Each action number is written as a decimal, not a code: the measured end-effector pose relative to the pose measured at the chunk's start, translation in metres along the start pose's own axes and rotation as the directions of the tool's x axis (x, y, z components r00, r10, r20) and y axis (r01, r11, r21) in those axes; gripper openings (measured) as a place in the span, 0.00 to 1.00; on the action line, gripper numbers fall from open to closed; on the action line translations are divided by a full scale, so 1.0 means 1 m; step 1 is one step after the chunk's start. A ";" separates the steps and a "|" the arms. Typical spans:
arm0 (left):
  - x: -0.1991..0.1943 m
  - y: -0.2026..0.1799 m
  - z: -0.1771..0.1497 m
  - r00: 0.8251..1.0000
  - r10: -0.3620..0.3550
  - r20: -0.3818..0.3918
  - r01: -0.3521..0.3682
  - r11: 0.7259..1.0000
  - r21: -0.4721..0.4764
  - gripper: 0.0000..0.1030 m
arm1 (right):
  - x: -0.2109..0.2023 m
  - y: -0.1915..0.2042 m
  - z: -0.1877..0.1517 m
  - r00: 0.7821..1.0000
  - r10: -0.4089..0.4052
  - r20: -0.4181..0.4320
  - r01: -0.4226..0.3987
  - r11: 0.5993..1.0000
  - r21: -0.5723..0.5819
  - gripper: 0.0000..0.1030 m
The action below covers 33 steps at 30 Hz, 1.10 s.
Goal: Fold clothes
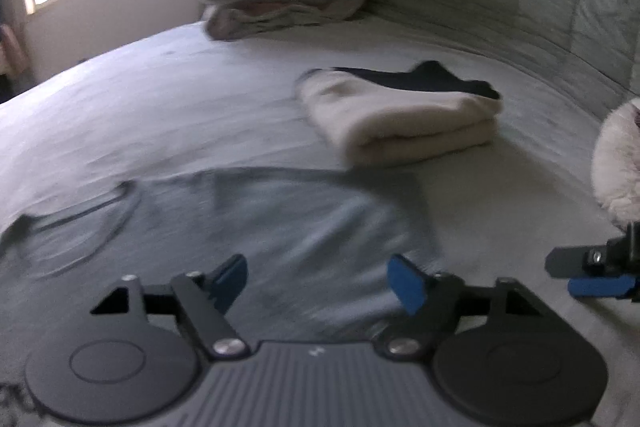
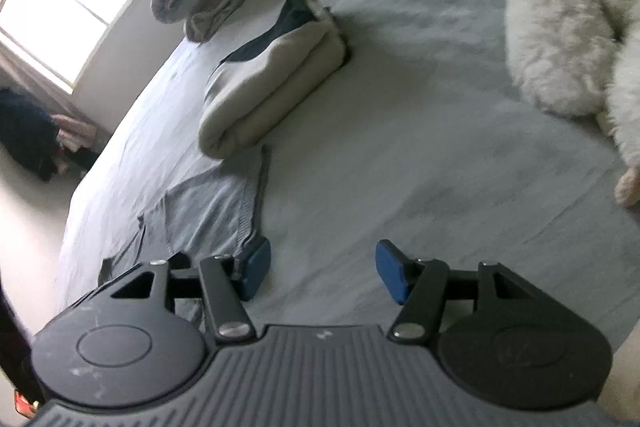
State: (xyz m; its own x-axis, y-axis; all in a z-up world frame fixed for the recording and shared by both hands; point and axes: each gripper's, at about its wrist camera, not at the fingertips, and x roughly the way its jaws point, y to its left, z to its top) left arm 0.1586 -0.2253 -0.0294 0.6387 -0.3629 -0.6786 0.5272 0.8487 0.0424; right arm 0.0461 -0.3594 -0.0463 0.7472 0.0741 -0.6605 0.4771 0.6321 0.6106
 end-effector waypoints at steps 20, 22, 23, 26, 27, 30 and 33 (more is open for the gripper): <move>0.032 0.004 0.015 0.994 -0.096 0.046 0.104 0.963 -0.250 0.05 | 0.001 -0.001 0.002 1.000 -0.007 0.007 0.006 0.999 0.054 0.61; 0.025 0.026 0.013 0.988 -0.136 0.073 0.153 0.933 -0.327 0.05 | 0.003 0.003 -0.001 1.000 -0.001 0.002 0.001 0.999 0.050 0.61; 0.022 0.037 0.011 0.985 -0.151 0.084 0.172 0.916 -0.363 0.05 | 0.004 0.006 -0.003 1.000 0.003 -0.004 -0.003 0.999 0.047 0.61; 0.014 0.067 0.006 0.978 -0.173 0.113 0.206 0.868 -0.452 0.05 | 0.009 0.017 -0.009 0.999 0.020 -0.026 -0.020 1.000 0.024 0.61; 0.012 0.076 0.004 0.978 -0.172 0.121 0.209 0.857 -0.471 0.05 | 0.011 0.022 -0.012 0.999 0.027 -0.035 -0.026 1.000 0.010 0.61; 0.005 0.103 -0.001 0.976 -0.163 0.143 0.214 0.828 -0.518 0.05 | 0.019 0.038 -0.023 0.995 0.055 -0.083 -0.058 0.998 -0.032 0.65; -0.001 0.130 -0.007 0.974 -0.153 0.165 0.220 0.797 -0.562 0.05 | 0.028 0.053 -0.034 0.985 0.097 -0.144 -0.106 0.993 -0.059 0.66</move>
